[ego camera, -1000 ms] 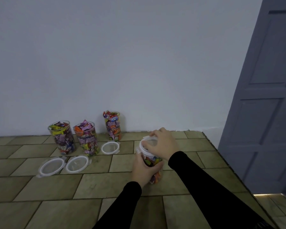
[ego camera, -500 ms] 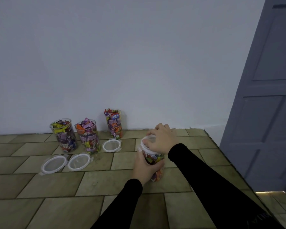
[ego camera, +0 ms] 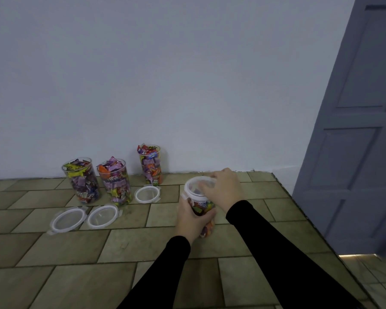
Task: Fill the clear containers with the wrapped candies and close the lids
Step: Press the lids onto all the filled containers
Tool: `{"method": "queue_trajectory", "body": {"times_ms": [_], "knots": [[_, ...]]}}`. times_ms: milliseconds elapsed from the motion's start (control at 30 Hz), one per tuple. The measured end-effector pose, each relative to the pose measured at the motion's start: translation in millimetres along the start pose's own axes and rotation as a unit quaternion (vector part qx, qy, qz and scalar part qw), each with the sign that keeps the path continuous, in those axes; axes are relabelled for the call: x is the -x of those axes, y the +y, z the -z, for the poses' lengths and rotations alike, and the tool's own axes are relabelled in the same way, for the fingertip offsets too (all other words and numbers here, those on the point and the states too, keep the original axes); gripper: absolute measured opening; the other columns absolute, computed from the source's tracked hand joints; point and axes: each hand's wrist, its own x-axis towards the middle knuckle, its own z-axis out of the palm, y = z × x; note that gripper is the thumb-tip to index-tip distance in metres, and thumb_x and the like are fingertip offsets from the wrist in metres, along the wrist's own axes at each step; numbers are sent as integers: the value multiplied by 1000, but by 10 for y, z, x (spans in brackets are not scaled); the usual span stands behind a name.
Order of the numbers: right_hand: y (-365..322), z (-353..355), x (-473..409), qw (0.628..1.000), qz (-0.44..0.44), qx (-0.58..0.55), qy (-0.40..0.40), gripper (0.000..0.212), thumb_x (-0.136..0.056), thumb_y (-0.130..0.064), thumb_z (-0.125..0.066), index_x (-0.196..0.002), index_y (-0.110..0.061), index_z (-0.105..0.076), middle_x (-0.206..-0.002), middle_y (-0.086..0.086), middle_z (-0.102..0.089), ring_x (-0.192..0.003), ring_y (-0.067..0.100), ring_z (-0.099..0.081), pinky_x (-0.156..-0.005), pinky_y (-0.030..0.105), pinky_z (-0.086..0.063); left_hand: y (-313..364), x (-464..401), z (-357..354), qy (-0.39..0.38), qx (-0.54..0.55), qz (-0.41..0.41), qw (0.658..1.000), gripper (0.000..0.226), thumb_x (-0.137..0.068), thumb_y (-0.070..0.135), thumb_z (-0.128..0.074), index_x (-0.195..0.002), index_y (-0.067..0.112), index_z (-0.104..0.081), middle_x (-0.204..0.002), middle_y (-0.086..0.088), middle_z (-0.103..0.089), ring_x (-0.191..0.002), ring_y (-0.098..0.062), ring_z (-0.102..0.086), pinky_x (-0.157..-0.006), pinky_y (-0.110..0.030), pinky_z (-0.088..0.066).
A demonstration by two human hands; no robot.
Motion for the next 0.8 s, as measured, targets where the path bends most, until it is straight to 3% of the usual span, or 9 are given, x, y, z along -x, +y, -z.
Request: {"method": "queue_trajectory", "body": {"times_ms": [100,333,433,567,667,733,800], "knots": [[16,-7,51,997,-40,-68,-1,36,-81,-42,-64,-96,-10,-69,-95,6,-68,-84,18,-64,-76,34,-55,-42,-38,-39,21,0,-4,1000,84,-55,46,-84,-126,26,-46,-116,12,-60,-106,0,-58,-82,-16,-48],[61,-5,42,997,-55,-57,5,39,-82,-47,-63,-94,-10,-69,-92,4,-68,-84,17,-63,-77,32,-54,-106,-81,-91,25,-15,-2,1000,90,-52,54,-84,-128,27,-45,-119,10,-59,-110,-4,-57,-92,-29,-52],[47,-11,34,999,-37,20,8,43,-86,-51,-56,-96,-11,-66,-95,5,-66,-89,20,-62,-80,35,-53,-60,-75,-84,13,-20,0,1000,83,-56,43,-85,-126,25,-44,-118,9,-57,-109,-3,-56,-85,-18,-50],[-67,-69,100,991,63,113,35,55,-92,-56,-43,-124,-13,-57,-126,4,-53,-119,22,-45,-100,39,-39,-6,-61,-13,-21,-39,-7,999,69,-69,14,-81,-124,22,-41,-110,13,-55,-99,6,-53,-69,-2,-43],[-183,-135,154,989,89,120,13,56,-86,-61,-45,-114,-15,-64,-119,2,-58,-116,21,-48,-99,39,-38,-49,-79,0,-20,-88,-16,996,59,-68,11,-74,-118,20,-46,-103,5,-62,-88,7,-60,-62,-6,-45],[-218,-150,166,986,98,133,13,50,-84,-56,-49,-103,-14,-68,-111,4,-60,-111,22,-51,-96,36,-39,-92,-97,-32,-6,-124,-24,992,49,-70,10,-68,-115,10,-51,-94,4,-62,-79,18,-57,-56,-4,-42],[-231,-140,176,987,95,129,16,46,-85,-51,-52,-98,-11,-68,-106,6,-60,-107,23,-51,-93,34,-41,-82,-103,-63,2,-152,-21,988,37,-77,7,-66,-111,7,-54,-91,4,-59,-79,30,-47,-60,0,-39]]}}
